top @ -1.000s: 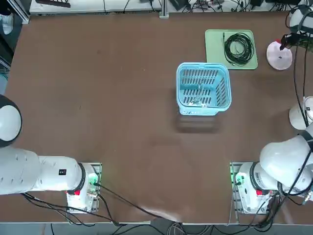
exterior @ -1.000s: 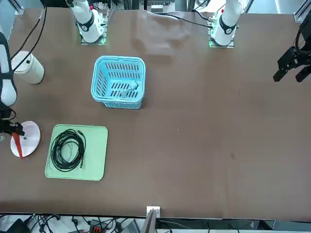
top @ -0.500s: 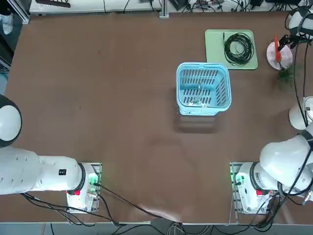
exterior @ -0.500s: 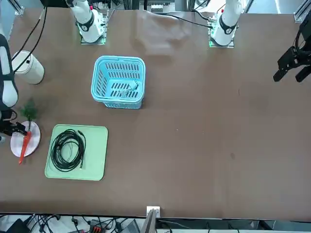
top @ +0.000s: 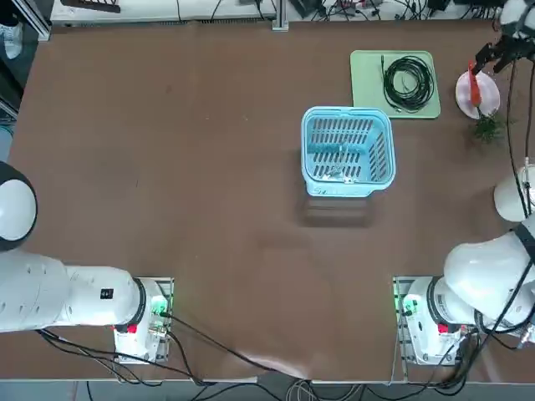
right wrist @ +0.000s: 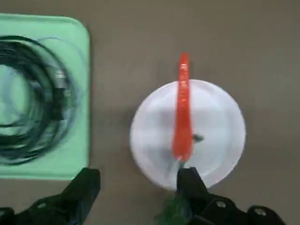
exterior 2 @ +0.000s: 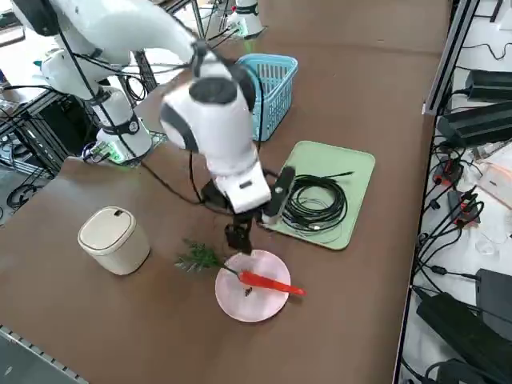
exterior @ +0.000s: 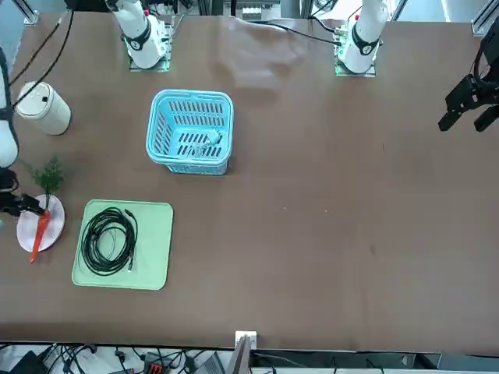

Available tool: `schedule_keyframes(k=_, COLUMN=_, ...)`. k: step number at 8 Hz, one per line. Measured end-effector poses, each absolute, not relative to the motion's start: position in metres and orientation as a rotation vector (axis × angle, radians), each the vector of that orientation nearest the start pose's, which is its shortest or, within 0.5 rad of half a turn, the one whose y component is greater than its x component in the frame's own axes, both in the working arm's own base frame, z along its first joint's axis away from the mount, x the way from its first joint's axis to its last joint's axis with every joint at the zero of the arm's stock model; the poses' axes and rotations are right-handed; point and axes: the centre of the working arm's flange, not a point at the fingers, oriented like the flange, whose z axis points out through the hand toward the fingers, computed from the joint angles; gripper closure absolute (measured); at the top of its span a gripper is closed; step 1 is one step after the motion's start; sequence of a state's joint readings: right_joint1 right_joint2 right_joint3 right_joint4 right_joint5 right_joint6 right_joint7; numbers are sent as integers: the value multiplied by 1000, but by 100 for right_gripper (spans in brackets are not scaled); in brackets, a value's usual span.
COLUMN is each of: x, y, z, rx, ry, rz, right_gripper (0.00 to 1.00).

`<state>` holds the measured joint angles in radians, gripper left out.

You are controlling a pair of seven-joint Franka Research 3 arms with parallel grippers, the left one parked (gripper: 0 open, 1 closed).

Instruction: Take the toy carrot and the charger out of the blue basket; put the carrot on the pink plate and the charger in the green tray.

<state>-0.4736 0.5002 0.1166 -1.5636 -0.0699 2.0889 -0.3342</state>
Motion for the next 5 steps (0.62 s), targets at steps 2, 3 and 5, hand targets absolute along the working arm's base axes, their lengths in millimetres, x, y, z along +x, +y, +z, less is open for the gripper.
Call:
schedule_keyframes(k=2, x=632, y=-172, z=444, rx=-3143, ry=96, rz=107, right_gripper=0)
schedule_keyframes(k=3, x=623, y=-122, z=479, rx=-3148, ry=135, rz=151, right_gripper=0)
schedule_keyframes(k=5, x=602, y=-30, z=518, rx=-3168, ry=208, rz=162, right_gripper=0)
